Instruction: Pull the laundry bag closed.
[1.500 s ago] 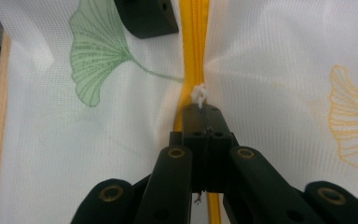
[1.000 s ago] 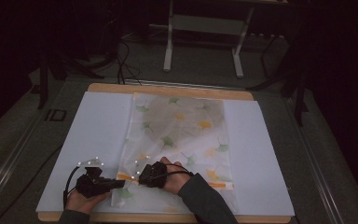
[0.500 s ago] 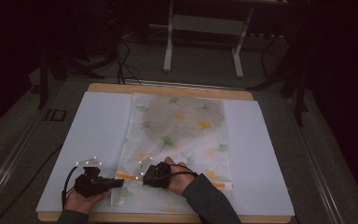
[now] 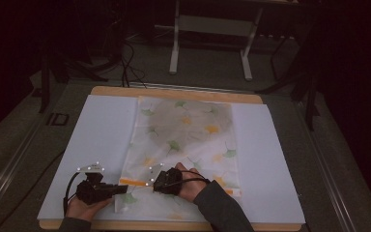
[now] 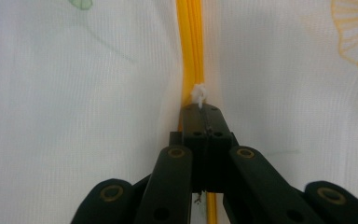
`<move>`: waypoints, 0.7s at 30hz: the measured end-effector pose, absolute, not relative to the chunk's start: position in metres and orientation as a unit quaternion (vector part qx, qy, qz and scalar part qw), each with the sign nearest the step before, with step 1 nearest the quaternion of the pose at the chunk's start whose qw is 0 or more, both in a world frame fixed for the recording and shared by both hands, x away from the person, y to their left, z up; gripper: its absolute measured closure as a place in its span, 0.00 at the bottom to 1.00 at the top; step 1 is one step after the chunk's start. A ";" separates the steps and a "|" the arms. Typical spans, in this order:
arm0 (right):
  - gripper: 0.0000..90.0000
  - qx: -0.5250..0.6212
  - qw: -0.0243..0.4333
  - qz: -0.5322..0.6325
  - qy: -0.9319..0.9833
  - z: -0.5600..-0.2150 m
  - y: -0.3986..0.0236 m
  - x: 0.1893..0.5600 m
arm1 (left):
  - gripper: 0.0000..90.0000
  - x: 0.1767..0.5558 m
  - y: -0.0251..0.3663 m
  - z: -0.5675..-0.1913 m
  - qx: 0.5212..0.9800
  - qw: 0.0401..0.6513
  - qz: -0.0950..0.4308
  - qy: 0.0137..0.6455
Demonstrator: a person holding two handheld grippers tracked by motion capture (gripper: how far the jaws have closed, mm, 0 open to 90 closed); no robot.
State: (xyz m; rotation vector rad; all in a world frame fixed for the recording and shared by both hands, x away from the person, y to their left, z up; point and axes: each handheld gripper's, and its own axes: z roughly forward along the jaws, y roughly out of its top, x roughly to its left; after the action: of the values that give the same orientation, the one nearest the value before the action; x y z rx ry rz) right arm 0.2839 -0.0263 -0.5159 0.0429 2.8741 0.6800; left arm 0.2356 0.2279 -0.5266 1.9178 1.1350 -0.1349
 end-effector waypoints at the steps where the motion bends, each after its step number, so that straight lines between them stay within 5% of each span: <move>1: 1.00 0.016 0.095 0.229 0.969 -0.516 -0.027 0.284 | 0.98 0.236 0.228 -0.527 0.772 0.439 -0.055 0.457; 21: 1.00 0.022 0.096 0.219 0.971 -0.515 -0.046 0.283 | 0.98 0.236 0.230 -0.526 0.769 0.442 -0.055 0.459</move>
State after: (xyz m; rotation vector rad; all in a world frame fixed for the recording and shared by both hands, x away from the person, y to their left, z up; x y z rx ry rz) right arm 0.2825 -0.0457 -0.5147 0.0652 2.8761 0.6496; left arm 0.2356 0.2300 -0.5264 1.9082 1.1378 -0.1353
